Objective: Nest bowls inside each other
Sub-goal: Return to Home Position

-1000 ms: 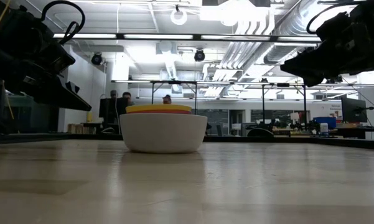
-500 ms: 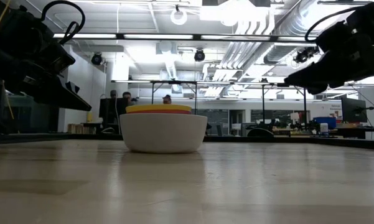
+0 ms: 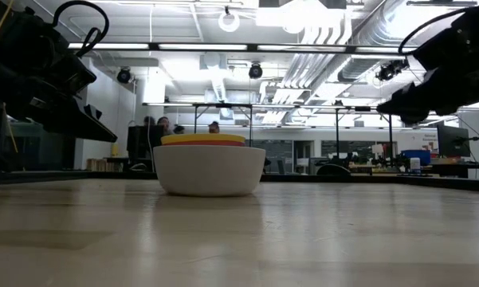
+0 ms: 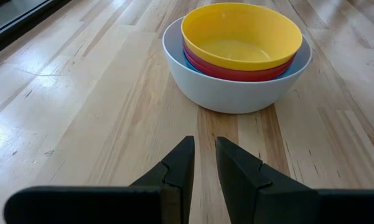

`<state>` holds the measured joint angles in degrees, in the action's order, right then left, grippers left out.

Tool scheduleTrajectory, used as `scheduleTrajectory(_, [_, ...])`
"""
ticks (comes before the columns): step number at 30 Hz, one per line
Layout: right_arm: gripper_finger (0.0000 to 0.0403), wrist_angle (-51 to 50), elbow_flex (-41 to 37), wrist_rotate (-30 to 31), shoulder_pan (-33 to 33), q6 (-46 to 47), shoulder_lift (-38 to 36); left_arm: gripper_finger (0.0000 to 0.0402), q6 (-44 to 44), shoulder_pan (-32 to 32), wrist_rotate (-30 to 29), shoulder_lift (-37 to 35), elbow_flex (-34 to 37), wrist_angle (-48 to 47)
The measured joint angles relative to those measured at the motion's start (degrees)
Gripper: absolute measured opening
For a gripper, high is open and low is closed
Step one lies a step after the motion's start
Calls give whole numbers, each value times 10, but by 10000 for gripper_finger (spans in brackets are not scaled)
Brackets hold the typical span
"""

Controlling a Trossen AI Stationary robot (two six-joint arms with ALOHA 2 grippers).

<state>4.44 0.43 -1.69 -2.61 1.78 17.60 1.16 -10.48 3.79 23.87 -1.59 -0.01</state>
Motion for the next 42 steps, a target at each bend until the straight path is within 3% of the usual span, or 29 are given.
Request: scheduleTrajectory(42, [98, -27, -1, 5, 0, -1, -25, 67, 0, 0, 0, 0, 0, 0])
